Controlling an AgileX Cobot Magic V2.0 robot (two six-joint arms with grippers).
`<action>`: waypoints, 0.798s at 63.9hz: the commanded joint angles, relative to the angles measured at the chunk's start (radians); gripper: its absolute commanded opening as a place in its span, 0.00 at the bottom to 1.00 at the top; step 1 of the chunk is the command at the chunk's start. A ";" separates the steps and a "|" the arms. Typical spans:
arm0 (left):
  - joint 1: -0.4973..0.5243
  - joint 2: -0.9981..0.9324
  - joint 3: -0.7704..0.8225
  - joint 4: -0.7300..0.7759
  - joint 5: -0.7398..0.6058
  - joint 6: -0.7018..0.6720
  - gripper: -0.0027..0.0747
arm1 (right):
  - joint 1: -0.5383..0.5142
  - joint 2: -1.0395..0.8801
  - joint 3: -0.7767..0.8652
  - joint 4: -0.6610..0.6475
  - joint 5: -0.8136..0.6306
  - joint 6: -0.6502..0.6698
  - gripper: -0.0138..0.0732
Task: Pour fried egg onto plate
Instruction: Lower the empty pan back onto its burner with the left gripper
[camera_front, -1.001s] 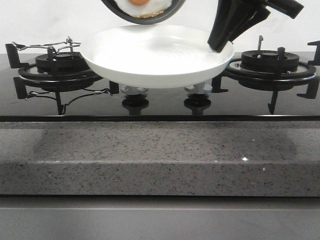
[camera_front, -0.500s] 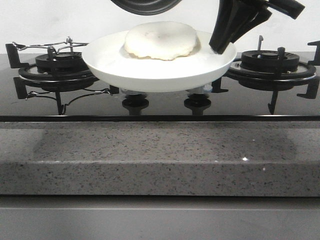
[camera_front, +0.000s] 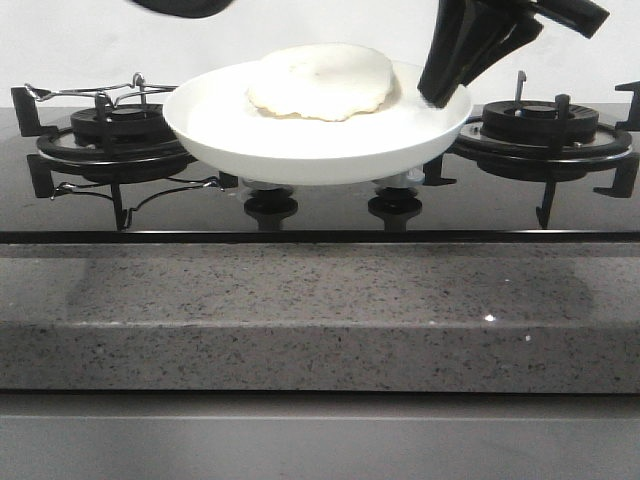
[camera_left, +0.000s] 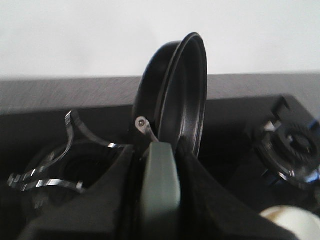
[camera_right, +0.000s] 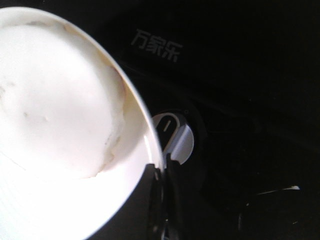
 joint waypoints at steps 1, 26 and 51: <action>0.113 0.021 -0.036 -0.178 0.040 -0.058 0.01 | -0.001 -0.043 -0.028 0.031 -0.042 -0.006 0.09; 0.414 0.297 -0.036 -0.669 0.398 -0.053 0.01 | -0.001 -0.043 -0.028 0.031 -0.042 -0.006 0.09; 0.421 0.437 -0.036 -0.749 0.474 -0.020 0.01 | -0.001 -0.043 -0.028 0.031 -0.042 -0.006 0.09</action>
